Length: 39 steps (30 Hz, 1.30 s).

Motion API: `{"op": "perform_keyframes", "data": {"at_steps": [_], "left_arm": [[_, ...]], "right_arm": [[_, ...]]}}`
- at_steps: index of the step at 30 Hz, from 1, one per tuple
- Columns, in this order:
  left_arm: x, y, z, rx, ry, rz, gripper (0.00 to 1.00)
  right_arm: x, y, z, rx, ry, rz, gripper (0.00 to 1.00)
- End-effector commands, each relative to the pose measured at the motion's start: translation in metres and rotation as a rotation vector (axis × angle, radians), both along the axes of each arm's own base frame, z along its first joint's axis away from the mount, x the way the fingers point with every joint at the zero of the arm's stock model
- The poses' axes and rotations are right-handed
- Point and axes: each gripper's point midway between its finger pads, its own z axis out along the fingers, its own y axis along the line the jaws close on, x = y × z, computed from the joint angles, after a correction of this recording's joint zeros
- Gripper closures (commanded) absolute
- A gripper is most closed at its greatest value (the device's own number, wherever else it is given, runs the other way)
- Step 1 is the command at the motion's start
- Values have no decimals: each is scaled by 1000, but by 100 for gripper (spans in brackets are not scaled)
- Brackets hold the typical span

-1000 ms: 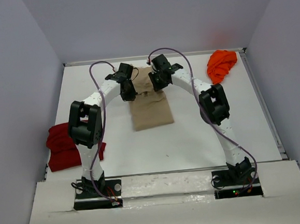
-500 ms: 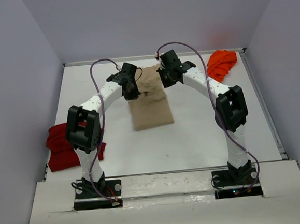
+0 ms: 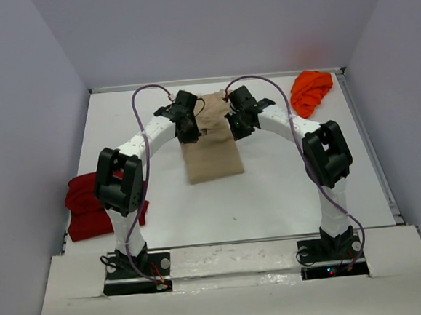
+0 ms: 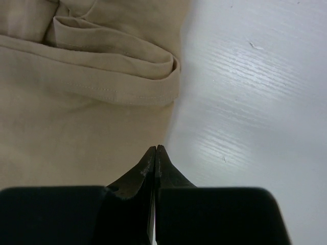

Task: Fold and stack the t-shirts
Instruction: Fold the folded rectangular tshirt in 1/3 of the way

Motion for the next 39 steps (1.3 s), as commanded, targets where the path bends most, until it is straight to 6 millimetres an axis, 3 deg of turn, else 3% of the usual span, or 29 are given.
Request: {"op": "perform_keyframes", "data": {"at_steps": [1, 3, 10, 12, 18, 27, 34, 37, 39], "left_arm": [[6, -4, 5, -6, -4, -5, 100], [11, -6, 8, -7, -8, -5, 100], [19, -10, -12, -25, 46, -4, 100], [20, -8, -19, -19, 59, 2, 100], [23, 0, -26, -11, 71, 19, 100], [26, 4, -39, -41, 110, 19, 100], [36, 10, -55, -31, 137, 40, 100], [38, 14, -61, -29, 148, 50, 100], [43, 19, -54, -13, 120, 63, 100]], "right_arm": [[10, 20, 28, 95, -69, 19, 100], [12, 21, 26, 95, -66, 26, 100], [18, 30, 19, 97, -45, 56, 100], [22, 34, 24, 110, -52, 66, 100], [28, 43, 15, 111, -17, 85, 100], [26, 49, -15, 109, 55, 92, 100], [40, 53, -45, 84, 70, 88, 100], [48, 54, -47, 71, 55, 85, 100], [52, 52, -45, 60, 32, 75, 100]]}}
